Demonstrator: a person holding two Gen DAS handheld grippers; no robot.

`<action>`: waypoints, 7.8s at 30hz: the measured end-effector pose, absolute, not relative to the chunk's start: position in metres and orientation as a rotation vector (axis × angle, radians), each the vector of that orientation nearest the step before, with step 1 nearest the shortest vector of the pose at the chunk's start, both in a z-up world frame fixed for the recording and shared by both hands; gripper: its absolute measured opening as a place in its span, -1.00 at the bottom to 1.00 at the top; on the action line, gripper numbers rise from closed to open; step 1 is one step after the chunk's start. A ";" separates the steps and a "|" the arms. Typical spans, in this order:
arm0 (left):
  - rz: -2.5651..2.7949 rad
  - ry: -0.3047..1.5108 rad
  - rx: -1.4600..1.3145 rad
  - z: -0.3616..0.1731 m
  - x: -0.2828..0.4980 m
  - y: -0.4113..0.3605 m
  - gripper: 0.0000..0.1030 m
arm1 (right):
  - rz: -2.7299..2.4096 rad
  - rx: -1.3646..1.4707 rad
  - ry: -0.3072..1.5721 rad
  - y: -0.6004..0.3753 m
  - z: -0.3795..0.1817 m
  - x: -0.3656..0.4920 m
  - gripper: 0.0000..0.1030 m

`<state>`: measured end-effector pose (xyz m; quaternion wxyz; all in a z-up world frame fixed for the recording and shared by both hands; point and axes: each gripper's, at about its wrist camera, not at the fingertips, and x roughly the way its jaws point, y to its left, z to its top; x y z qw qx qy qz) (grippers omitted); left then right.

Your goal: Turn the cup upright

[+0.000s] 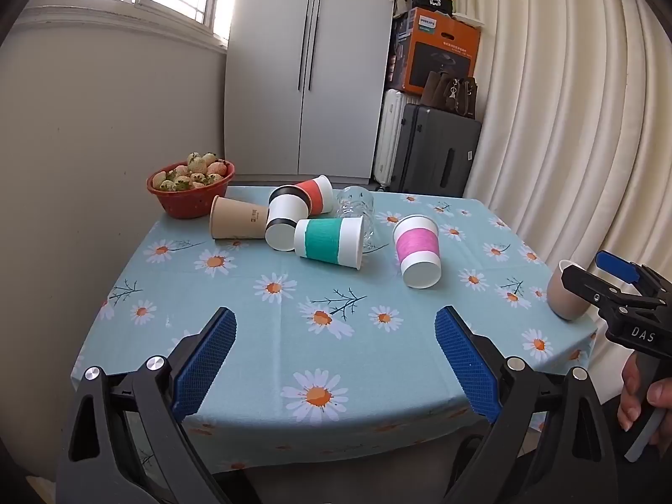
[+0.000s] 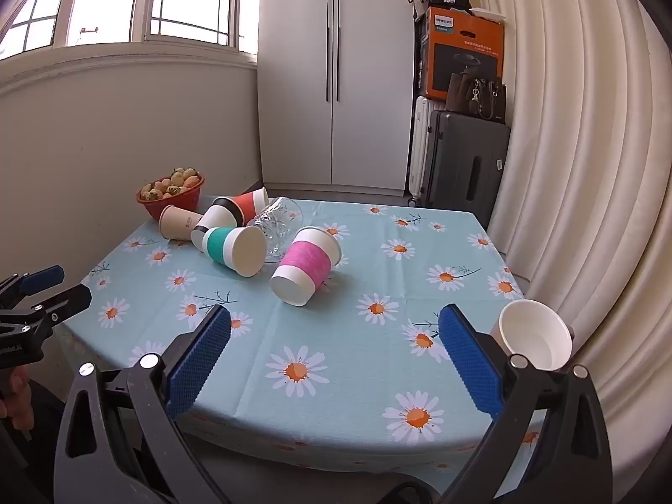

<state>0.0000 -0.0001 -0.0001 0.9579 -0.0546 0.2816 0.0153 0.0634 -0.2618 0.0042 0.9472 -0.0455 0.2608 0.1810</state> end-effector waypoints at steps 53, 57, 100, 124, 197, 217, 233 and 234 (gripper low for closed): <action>0.030 0.593 -0.105 -0.005 0.002 -0.003 0.81 | 0.368 -0.098 0.550 -0.260 -0.002 0.067 0.90; 0.030 0.593 -0.106 -0.005 0.002 -0.003 0.81 | 0.367 -0.099 0.552 -0.260 -0.002 0.067 0.90; 0.026 0.597 -0.108 -0.007 0.001 -0.010 0.81 | 0.367 -0.102 0.561 -0.262 -0.007 0.068 0.90; -0.229 0.766 -0.291 0.000 0.090 0.020 0.81 | 0.538 0.135 0.955 -0.212 -0.030 0.225 0.66; -0.389 1.016 -0.484 -0.030 0.117 0.013 0.81 | 0.704 0.310 1.355 -0.207 -0.089 0.208 0.32; -0.338 1.171 -0.347 -0.059 0.165 -0.044 0.78 | 0.668 0.385 1.267 -0.288 -0.064 0.202 0.32; -0.295 1.268 -0.241 -0.081 0.183 -0.076 0.22 | 0.706 0.425 1.237 -0.310 -0.058 0.194 0.32; -0.292 1.268 -0.238 -0.080 0.183 -0.077 0.22 | 0.708 0.426 1.237 -0.311 -0.058 0.194 0.32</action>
